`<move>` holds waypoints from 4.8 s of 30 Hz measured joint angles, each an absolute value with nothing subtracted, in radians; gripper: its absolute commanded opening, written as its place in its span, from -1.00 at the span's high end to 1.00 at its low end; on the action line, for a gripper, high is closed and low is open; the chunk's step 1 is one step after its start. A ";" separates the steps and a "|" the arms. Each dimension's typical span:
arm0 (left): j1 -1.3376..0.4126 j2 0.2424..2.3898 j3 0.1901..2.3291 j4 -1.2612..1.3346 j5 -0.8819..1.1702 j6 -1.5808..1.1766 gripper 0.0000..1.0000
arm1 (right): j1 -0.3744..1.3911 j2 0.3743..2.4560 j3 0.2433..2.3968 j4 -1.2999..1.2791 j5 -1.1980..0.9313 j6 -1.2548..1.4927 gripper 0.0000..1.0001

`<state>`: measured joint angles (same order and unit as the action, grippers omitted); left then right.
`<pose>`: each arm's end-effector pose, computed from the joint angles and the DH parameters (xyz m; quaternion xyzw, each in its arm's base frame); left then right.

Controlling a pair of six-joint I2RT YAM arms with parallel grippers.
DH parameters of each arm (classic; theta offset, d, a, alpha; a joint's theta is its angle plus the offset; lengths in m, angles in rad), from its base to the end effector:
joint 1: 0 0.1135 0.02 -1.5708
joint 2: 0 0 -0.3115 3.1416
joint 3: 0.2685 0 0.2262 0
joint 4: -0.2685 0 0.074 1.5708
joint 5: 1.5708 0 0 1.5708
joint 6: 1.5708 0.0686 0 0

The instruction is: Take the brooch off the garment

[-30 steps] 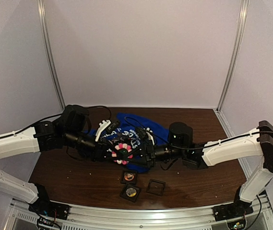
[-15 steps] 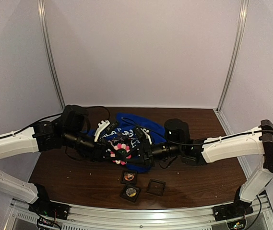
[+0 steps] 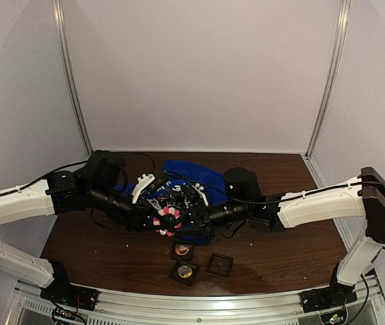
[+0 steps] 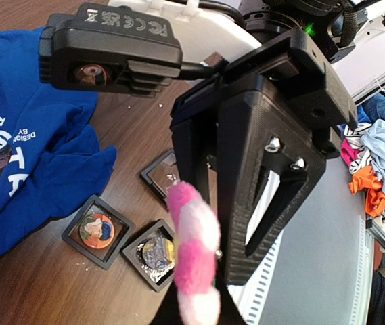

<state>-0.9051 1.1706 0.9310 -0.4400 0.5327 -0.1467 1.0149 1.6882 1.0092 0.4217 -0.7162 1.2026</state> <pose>0.1136 -0.2010 0.3233 0.4276 0.7667 -0.4141 0.2404 0.1652 0.3512 0.3006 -0.1435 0.7585 0.6356 0.0064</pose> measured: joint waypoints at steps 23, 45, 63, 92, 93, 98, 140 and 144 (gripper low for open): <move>-0.910 1.147 0.926 -0.382 0.522 -0.156 1.00 | 1.015 1.647 0.958 0.498 -0.670 1.221 0.67; -0.838 1.150 0.928 -0.226 0.857 -0.303 1.00 | 0.947 1.463 0.874 0.485 -0.340 0.981 -0.19; -0.819 1.165 0.971 -0.216 1.058 -0.299 1.00 | 1.217 1.306 0.781 0.392 -0.059 0.452 -0.82; -0.819 1.177 0.975 -0.219 1.074 -0.296 1.00 | 1.314 1.408 0.845 0.498 0.001 0.347 -0.85; -0.819 1.177 0.975 -0.219 1.074 -0.296 1.00 | 1.314 1.408 0.846 0.499 -0.003 0.347 -0.84; -0.819 1.177 0.975 -0.219 1.074 -0.295 1.00 | 1.314 1.408 0.847 0.515 -0.010 0.367 -0.83; -0.817 1.177 0.975 -0.226 1.069 -0.288 1.00 | 1.298 1.408 0.899 0.526 0.036 0.479 -0.11; -0.816 1.177 0.975 -0.236 1.058 -0.287 1.00 | 1.298 1.408 0.899 0.519 0.042 0.480 -0.08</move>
